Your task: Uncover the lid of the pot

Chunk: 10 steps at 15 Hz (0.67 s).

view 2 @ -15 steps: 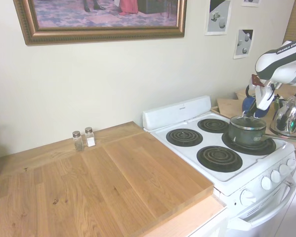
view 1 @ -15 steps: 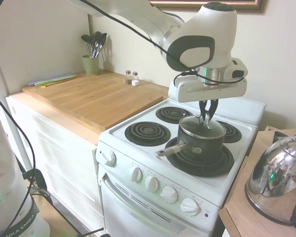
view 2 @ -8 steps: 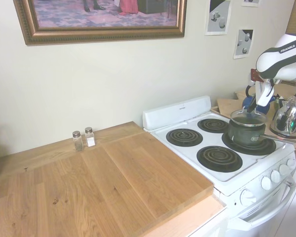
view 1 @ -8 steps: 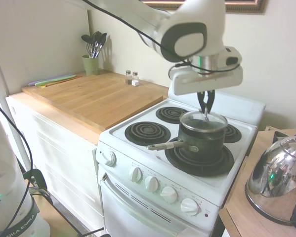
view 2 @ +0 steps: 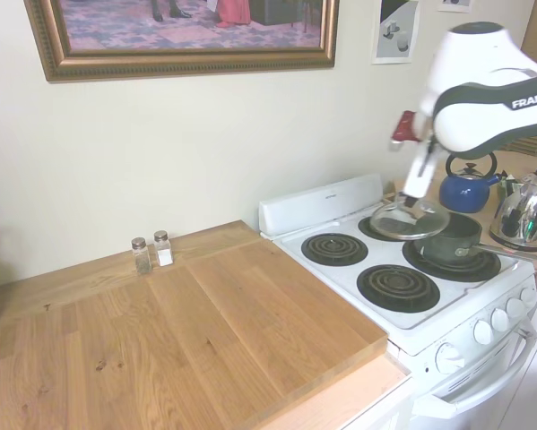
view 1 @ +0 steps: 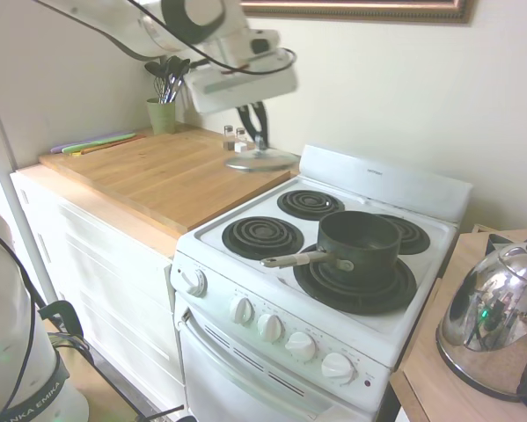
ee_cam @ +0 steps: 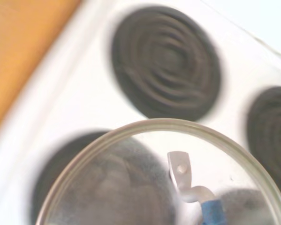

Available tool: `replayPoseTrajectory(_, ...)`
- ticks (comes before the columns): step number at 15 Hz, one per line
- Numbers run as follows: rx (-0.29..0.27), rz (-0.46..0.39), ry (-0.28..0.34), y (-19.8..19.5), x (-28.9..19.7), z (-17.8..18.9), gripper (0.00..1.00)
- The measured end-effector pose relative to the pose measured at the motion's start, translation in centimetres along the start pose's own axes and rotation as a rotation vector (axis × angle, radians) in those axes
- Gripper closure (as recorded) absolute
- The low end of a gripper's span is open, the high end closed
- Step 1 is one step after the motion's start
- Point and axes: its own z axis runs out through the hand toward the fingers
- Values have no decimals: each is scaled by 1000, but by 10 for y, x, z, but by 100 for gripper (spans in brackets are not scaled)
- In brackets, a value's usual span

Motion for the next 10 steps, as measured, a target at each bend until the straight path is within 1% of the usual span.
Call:
replayPoseTrajectory(1,-33,18,-10,-32,2,-7,100)
replayPoseTrajectory(2,-67,30,-25,-57,6,-6,100)
replayPoseTrajectory(3,-89,40,-49,-80,10,-1,100)
replayPoseTrajectory(5,-98,56,-125,-119,22,17,100)
replayPoseTrajectory(7,-116,51,-172,-159,30,36,100)
replayPoseTrajectory(10,-143,9,-247,-217,35,71,100)
